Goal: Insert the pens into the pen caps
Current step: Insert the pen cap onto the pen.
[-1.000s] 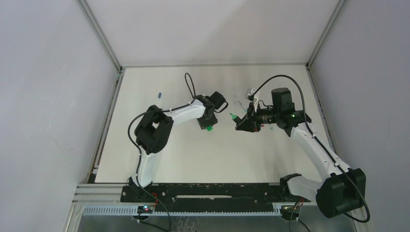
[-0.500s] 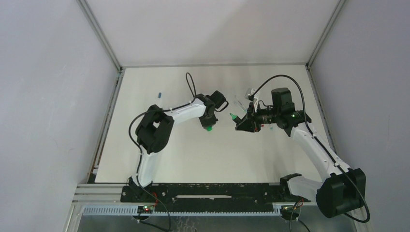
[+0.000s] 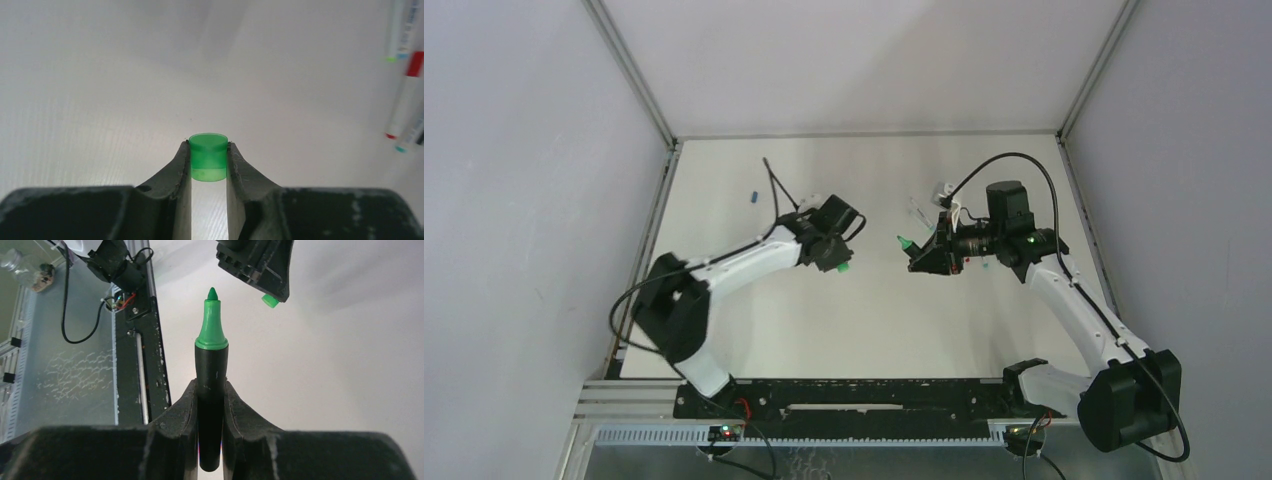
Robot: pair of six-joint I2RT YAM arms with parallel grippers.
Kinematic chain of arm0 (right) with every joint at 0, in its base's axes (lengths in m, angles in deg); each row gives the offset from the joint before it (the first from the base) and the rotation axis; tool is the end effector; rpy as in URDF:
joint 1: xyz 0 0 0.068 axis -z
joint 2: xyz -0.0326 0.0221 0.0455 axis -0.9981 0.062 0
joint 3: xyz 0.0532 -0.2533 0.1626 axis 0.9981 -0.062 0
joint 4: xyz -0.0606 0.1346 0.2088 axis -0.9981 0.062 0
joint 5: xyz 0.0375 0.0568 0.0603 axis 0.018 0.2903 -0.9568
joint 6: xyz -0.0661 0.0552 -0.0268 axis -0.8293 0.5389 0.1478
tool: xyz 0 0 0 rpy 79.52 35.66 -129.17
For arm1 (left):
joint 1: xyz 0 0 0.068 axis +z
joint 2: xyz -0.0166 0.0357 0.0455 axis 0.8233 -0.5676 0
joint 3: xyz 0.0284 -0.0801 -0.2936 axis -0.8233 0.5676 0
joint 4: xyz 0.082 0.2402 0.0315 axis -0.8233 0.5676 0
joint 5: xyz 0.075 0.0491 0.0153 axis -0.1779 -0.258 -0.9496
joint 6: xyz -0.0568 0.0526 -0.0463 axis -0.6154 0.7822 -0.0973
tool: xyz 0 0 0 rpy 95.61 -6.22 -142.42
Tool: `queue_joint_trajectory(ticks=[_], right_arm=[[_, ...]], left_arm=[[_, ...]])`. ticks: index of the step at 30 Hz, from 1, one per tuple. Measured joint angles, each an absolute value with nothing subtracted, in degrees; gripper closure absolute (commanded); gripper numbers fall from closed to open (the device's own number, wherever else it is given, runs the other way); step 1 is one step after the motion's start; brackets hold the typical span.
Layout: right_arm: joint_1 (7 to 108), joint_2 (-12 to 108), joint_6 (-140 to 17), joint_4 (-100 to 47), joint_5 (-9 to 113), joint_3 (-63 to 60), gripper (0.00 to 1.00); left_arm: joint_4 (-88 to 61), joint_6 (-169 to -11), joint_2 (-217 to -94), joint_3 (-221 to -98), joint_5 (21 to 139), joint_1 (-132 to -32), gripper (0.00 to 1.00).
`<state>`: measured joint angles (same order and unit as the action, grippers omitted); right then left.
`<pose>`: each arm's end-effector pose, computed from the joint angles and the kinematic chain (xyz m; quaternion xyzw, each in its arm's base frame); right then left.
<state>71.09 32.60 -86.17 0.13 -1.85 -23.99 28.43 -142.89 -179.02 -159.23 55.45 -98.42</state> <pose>0.2033 0.1292 0.3187 -0.4284 0.6858 0.4543 0.3739 0.2831 -0.2327 0.2161 -0.2057 0.9473 -0.0787 0.2326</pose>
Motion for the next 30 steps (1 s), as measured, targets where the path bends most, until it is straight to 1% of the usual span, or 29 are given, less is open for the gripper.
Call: queue_joint_trajectory(ticks=[3, 10, 14, 18, 22, 24, 27, 30], right_arm=[[71.00, 32.62, -85.30, -0.48, -3.99, -24.10, 1.00], [67.26, 34.46, -83.36, -2.84, -7.78, -25.32, 1.00], [63.77, 35.88, -82.87, -3.34, -7.10, -25.80, 1.00], [60.79, 37.26, -81.80, -4.57, -4.72, -26.09, 1.00], [58.63, 38.06, -79.95, -6.71, -1.15, -26.76, 1.00], [57.67, 38.06, -78.37, -8.11, 1.56, -27.51, 1.00], [55.77, 38.11, -75.86, -10.16, 6.87, -28.47, 1.00], [53.52, 38.63, -73.52, -11.74, 11.59, -28.66, 1.00]], left_arm=[[22.66, -142.93, -171.48, -152.08, 56.37, -98.49, 1.00], [7.64, -143.56, -157.10, -133.98, 58.27, -98.73, 1.00], [-0.29, -144.74, -148.33, -126.60, 58.22, -99.36, 1.00], [-11.81, -145.57, -141.31, -120.17, 58.01, -100.59, 1.00], [-21.15, -146.97, -138.21, -114.92, 57.37, -101.05, 1.00], [-23.46, -147.96, -137.77, -113.81, 56.87, -101.16, 1.00], [-24.80, -150.01, -137.66, -113.70, 55.54, -101.79, 1.00], [-22.87, -151.98, -137.71, -114.18, 53.20, -103.14, 1.00]])
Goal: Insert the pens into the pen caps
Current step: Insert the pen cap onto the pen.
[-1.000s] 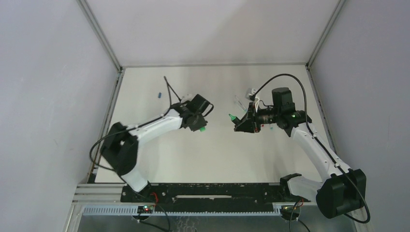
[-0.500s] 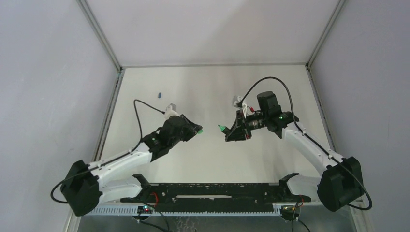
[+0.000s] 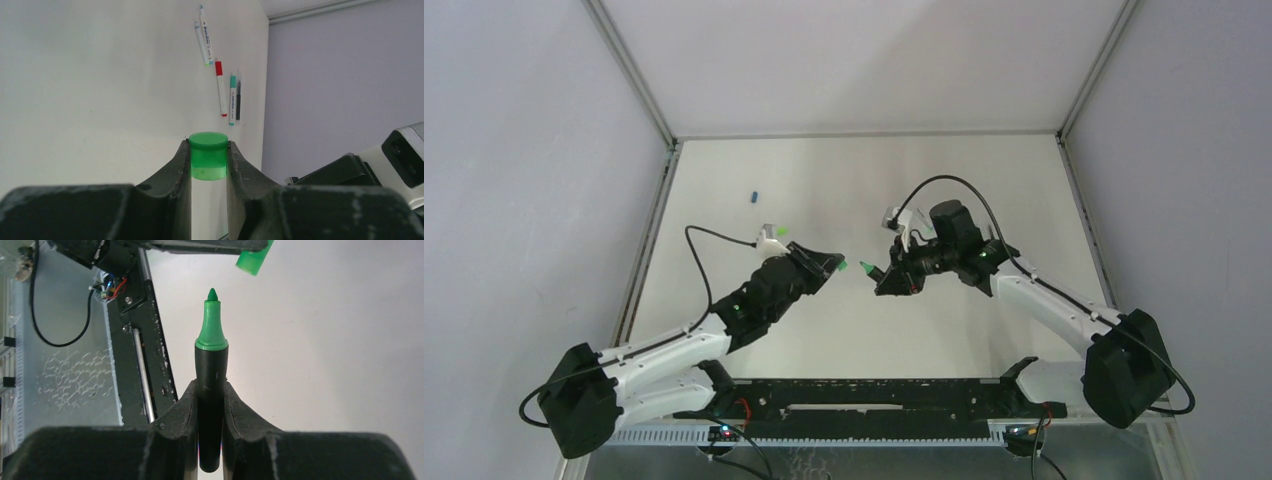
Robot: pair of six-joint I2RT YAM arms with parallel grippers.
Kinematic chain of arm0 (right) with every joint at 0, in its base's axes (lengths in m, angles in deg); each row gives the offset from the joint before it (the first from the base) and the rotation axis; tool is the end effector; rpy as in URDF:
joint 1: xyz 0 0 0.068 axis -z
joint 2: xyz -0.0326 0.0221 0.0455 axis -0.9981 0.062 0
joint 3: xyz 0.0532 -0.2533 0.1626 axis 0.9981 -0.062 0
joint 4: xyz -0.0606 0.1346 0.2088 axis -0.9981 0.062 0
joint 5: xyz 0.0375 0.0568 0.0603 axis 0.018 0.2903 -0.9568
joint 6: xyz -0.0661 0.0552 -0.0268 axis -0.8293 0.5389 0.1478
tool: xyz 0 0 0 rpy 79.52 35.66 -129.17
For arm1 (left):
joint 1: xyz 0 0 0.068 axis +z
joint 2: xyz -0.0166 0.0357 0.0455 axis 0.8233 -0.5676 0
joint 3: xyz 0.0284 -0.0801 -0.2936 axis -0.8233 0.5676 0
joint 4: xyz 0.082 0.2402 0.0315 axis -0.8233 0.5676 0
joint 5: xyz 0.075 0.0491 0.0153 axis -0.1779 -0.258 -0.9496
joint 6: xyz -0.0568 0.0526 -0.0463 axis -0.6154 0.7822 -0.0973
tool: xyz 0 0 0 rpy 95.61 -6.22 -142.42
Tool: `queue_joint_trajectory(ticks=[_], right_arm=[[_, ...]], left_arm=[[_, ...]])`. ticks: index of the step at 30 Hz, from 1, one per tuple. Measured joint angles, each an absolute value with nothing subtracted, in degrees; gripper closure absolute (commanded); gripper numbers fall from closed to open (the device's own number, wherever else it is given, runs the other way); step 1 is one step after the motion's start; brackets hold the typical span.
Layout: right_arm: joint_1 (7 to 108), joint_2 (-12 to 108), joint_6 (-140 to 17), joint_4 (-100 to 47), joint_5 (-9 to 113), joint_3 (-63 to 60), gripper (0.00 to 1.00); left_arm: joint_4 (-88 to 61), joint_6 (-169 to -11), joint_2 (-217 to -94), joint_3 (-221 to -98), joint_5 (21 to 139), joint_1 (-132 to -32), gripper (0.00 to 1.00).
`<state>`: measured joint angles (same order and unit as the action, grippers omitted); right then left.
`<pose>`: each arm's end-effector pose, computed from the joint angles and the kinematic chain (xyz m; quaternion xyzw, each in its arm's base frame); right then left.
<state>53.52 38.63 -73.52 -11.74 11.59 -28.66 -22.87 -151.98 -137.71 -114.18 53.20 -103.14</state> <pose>0.1939 0.1968 0.2765 -0.4337 0.7221 0.4503 0.2960 0.1793 -0.1587 0.2468 -0.2689 0.7624 -0.4335 0.3981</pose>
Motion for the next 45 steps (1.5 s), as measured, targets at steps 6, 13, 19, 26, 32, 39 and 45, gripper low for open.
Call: queue_joint_trajectory(ticks=[6, 13, 19, 26, 32, 39, 45], right_arm=[[50.83, 40.71, -69.00, -14.23, 17.43, -28.66, 1.00], [49.45, 42.37, -66.37, -15.30, 19.59, -28.66, 1.00], [49.14, 42.55, -65.35, -15.78, 19.96, -28.66, 1.00], [48.77, 43.44, -64.47, -16.17, 19.98, -28.66, 1.00], [48.42, 43.92, -64.06, -16.20, 20.33, -28.66, 1.00], [48.42, 43.97, -63.23, -16.37, 21.05, -28.66, 1.00], [48.42, 44.29, -62.46, -16.61, 21.53, -28.66, 1.00]], left_arm=[[-18.39, -154.06, -138.87, -117.85, 48.32, -106.40, 1.00], [-16.45, -155.43, -139.63, -120.23, 45.18, -107.06, 1.00], [-15.40, -155.67, -140.51, -120.37, 44.43, -107.23, 1.00], [-15.00, -155.93, -141.45, -120.78, 44.39, -107.49, 1.00], [-15.24, -155.96, -141.62, -121.02, 44.43, -107.71, 1.00], [-15.40, -156.00, -142.28, -121.09, 44.56, -108.30, 1.00], [-15.77, -156.35, -142.95, -121.09, 44.48, -108.61, 1.00]])
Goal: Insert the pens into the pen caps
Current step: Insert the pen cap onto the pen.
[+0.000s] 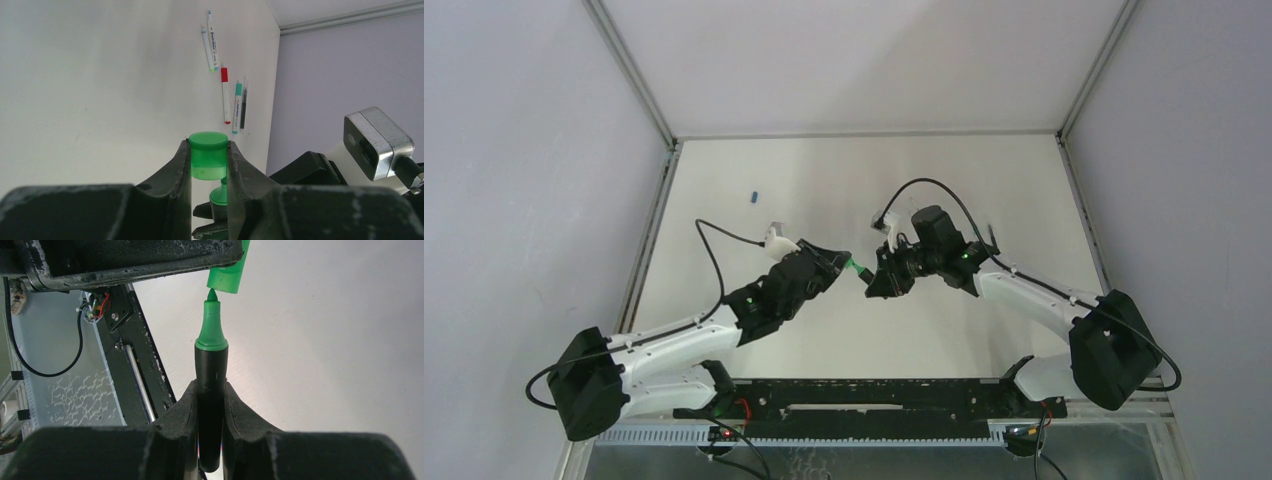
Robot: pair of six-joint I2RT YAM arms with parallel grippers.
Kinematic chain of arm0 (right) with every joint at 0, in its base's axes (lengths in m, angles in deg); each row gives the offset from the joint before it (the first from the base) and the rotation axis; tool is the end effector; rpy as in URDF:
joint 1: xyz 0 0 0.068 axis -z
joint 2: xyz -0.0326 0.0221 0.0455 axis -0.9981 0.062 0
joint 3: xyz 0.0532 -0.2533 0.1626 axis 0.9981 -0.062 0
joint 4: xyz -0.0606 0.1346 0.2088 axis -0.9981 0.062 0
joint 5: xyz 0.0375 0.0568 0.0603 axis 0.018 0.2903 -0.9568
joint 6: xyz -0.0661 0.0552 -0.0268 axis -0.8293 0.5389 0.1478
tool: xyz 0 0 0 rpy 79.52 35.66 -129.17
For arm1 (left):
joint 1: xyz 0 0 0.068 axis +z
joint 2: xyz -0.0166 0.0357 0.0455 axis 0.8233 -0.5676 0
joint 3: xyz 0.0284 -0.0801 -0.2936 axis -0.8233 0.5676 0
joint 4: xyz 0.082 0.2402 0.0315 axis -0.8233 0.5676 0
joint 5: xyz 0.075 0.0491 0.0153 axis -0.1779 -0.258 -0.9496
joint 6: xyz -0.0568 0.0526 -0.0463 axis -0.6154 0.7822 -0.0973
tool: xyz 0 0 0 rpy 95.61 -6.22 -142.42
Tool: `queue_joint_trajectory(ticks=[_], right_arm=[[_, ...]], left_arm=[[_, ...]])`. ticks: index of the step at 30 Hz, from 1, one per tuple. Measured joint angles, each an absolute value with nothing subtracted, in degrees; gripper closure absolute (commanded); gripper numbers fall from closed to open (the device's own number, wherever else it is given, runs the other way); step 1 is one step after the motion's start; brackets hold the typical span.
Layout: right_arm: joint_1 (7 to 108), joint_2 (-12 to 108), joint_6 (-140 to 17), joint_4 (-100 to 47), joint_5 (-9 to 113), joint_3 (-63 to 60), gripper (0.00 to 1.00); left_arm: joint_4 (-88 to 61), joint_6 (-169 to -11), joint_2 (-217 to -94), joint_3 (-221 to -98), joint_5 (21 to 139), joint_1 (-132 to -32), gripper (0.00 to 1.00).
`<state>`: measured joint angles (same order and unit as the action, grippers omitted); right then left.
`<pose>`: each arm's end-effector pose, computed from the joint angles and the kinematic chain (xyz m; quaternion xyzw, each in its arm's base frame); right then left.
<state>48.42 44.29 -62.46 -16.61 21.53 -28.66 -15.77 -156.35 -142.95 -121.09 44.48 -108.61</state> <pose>0.2052 0.2233 0.2531 -0.3687 0.7840 0.4239 0.2640 0.1819 -0.1810 0.2561 -0.2977 0.7710 -0.3954 0.4007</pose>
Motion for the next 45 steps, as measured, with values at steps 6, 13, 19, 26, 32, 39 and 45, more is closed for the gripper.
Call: queue_joint_trajectory(ticks=[6, 13, 19, 26, 32, 39, 45], right_arm=[[48.31, 44.60, -62.20, -16.68, 21.53, -28.66, 1.00], [47.90, 45.06, -62.22, -16.81, 21.60, -28.66, 1.00], [47.75, 45.32, -62.20, -16.87, 22.36, -28.66, 1.00], [47.66, 45.32, -61.10, -17.31, 23.63, -28.66, 1.00], [47.61, 45.32, -59.47, -17.18, 25.40, -28.95, 1.00], [47.61, 45.32, -57.98, -17.27, 26.63, -29.01, 1.00], [47.79, 45.32, -57.65, -16.90, 27.41, -29.32, 1.00]], left_arm=[[-15.70, -156.55, -143.11, -121.09, 44.24, -108.67, 1.00], [-16.32, -157.07, -143.06, -121.09, 44.06, -108.94, 1.00], [-16.60, -157.14, -142.93, -121.09, 44.04, -109.18, 1.00], [-16.93, -157.57, -143.22, -121.09, 43.54, -110.64, 1.00], [-16.95, -158.40, -145.27, -122.01, 41.37, -111.82, 1.00], [-13.71, -158.38, -148.88, -126.11, 38.25, -113.44, 1.00], [-9.04, -158.21, -152.00, -130.07, 35.73, -114.73, 1.00]])
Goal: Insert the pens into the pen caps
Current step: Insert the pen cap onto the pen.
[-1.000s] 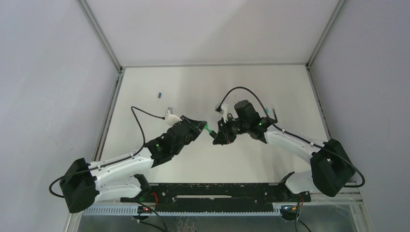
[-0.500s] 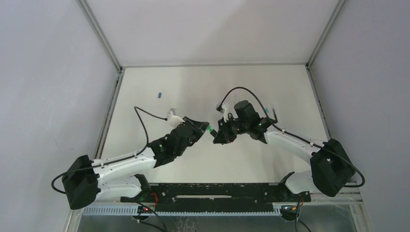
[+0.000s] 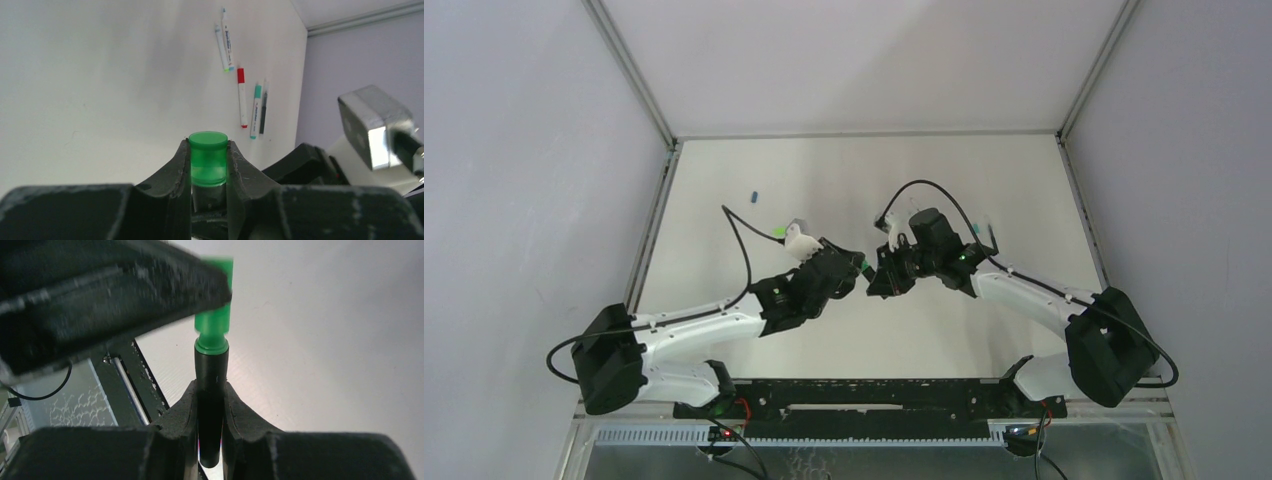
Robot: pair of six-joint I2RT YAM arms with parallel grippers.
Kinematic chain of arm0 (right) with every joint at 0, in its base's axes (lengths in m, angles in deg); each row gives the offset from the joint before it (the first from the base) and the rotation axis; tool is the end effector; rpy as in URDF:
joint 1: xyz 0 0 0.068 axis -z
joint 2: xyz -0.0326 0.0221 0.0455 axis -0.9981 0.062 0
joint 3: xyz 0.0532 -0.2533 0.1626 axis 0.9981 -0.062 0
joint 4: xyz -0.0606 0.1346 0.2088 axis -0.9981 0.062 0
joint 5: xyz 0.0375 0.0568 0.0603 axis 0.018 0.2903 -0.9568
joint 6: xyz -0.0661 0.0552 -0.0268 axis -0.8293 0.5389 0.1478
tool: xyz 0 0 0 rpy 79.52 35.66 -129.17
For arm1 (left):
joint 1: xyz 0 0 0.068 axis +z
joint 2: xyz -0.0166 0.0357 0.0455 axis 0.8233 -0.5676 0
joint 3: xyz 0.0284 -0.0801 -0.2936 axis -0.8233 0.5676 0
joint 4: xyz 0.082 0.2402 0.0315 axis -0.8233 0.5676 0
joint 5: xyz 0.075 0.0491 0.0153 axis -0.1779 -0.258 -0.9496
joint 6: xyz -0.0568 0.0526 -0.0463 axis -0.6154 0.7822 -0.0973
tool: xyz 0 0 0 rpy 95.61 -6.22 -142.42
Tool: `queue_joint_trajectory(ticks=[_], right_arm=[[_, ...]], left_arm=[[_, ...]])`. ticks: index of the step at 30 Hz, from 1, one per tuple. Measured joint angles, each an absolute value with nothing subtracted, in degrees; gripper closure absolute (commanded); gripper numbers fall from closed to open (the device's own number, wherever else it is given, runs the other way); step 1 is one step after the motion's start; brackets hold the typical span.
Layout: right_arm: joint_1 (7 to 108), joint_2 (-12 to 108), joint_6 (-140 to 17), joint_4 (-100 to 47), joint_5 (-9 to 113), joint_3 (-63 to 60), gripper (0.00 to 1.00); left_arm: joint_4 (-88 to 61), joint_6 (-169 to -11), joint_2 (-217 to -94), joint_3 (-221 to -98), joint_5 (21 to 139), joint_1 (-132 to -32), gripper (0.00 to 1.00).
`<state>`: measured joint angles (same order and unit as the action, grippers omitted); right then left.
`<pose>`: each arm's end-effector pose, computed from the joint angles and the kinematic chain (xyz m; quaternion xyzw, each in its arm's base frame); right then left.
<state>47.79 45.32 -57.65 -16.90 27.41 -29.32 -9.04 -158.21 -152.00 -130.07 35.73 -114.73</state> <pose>0.2106 0.2232 0.2416 -0.3211 0.8210 0.3954 0.2579 0.1857 -0.2195 0.2622 -0.2945 0.7887 -0.3414 0.4179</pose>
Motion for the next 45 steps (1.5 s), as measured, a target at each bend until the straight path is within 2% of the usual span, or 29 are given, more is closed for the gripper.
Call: queue_joint_trajectory(ticks=[14, 21, 28, 39, 42, 45], right_arm=[[49.41, 43.40, -57.89, -16.46, 27.06, -29.47, 1.00], [51.22, 42.20, -58.13, -15.43, 24.20, -29.82, 1.00], [53.76, 38.65, -58.11, -15.26, 20.68, -31.51, 1.00], [55.26, 36.36, -58.09, -20.83, 17.01, -31.57, 1.00], [55.57, 35.90, -58.09, -21.68, 16.03, -31.57, 1.00], [56.49, 35.42, -58.09, -22.21, 15.13, -31.57, 1.00]], left_arm=[[-4.03, -156.59, -154.08, -134.79, 33.98, -116.89, 0.98], [-4.97, -156.28, -154.25, -135.05, 32.96, -118.25, 0.84], [-8.08, -155.85, -154.10, -135.05, 32.37, -119.65, 0.62], [-10.65, -154.75, -150.76, -134.90, 34.62, -122.88, 0.49], [-10.92, -154.10, -149.71, -134.88, 34.62, -123.12, 0.43], [-11.86, -152.77, -148.18, -134.64, 34.73, -123.71, 0.32]])
